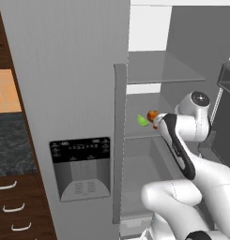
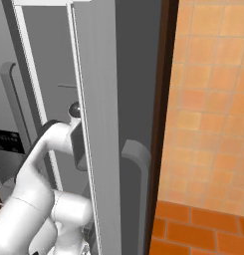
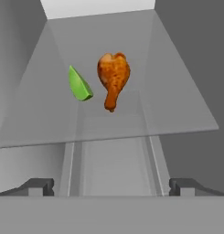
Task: Place one lemon wedge and one chicken drumstick in each tupperware on the nearby counter, to pack two identical lunches.
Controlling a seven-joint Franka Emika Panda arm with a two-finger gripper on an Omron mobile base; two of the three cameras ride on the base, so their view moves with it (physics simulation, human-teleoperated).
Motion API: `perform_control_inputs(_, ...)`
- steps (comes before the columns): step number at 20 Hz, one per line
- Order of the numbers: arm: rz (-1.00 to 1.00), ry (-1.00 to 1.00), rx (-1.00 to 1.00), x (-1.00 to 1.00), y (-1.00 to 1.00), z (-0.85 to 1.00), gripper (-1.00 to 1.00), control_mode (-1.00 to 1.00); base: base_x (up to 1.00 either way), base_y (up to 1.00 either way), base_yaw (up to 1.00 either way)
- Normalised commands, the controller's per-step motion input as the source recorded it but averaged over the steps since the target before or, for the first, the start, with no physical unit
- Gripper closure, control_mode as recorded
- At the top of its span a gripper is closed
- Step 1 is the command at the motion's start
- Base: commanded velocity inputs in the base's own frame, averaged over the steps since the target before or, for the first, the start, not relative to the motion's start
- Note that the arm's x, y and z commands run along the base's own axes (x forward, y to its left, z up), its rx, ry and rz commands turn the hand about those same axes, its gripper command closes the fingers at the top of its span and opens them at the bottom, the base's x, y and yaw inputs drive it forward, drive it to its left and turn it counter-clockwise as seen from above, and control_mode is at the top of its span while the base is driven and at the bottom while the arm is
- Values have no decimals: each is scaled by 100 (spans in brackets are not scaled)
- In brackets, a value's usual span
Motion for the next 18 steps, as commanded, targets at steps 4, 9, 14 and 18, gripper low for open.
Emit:
perform_control_inputs(4,0,7,0,50,0,-28,-100,-100,0,0,0)
perform_control_inputs(9,0,4,0,50,0,-27,-100,-100,0,0,0)
perform_control_inputs(14,1,2,0,46,-7,-37,-100,-100,0,0,0)
perform_control_inputs(18,3,5,0,38,-14,-38,-100,-100,0,0,0)
